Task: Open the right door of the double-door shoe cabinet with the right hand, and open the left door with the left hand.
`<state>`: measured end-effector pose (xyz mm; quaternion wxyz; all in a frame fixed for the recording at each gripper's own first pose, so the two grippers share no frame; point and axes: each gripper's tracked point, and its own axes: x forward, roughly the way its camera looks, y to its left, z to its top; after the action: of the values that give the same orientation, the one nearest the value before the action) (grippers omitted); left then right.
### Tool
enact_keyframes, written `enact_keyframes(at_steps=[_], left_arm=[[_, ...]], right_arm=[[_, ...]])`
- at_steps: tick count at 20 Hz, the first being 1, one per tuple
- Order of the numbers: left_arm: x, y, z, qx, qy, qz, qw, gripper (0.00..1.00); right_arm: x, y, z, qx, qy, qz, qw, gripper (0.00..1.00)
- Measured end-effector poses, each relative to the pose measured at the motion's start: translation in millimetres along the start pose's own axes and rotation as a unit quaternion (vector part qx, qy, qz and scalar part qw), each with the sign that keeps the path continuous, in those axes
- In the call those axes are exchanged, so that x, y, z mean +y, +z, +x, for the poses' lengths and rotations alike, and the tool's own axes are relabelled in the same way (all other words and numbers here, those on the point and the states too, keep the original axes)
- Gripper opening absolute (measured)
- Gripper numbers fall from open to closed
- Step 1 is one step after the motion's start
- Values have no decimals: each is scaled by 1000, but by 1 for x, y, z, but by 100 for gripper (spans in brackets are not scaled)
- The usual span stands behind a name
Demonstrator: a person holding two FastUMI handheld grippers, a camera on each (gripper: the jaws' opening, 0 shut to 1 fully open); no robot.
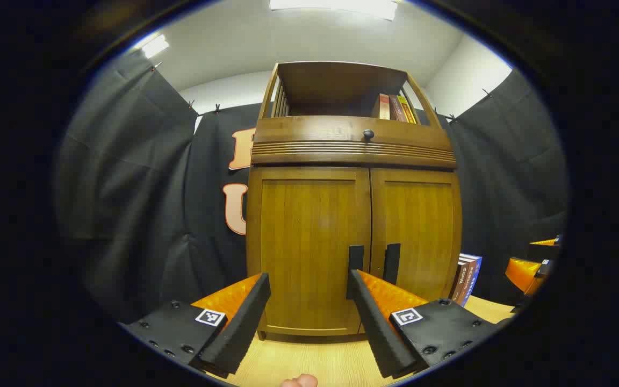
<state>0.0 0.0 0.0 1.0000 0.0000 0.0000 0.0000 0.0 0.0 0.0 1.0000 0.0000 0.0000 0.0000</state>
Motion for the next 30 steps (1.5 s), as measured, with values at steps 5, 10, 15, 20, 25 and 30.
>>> enact_keyframes(at_steps=[5,10,15,20,25,30], left_arm=[[-4,-6,5,9,-8,-1,1000,96],[-4,-15,9,19,-10,-17,1000,99],[8,-16,14,17,6,-4,1000,95],[14,-17,20,17,16,4,1000,95],[15,-16,21,17,19,8,1000,95],[14,-13,19,13,21,7,1000,95]], right_arm=[[-5,7,9,-12,-3,-23,1000,93],[4,1,19,-9,6,-39,999,93],[12,-1,23,-6,16,-28,999,94],[16,-10,28,3,19,-24,1000,94],[15,-9,32,1,17,-13,1000,94],[16,7,29,-25,16,21,999,94]])
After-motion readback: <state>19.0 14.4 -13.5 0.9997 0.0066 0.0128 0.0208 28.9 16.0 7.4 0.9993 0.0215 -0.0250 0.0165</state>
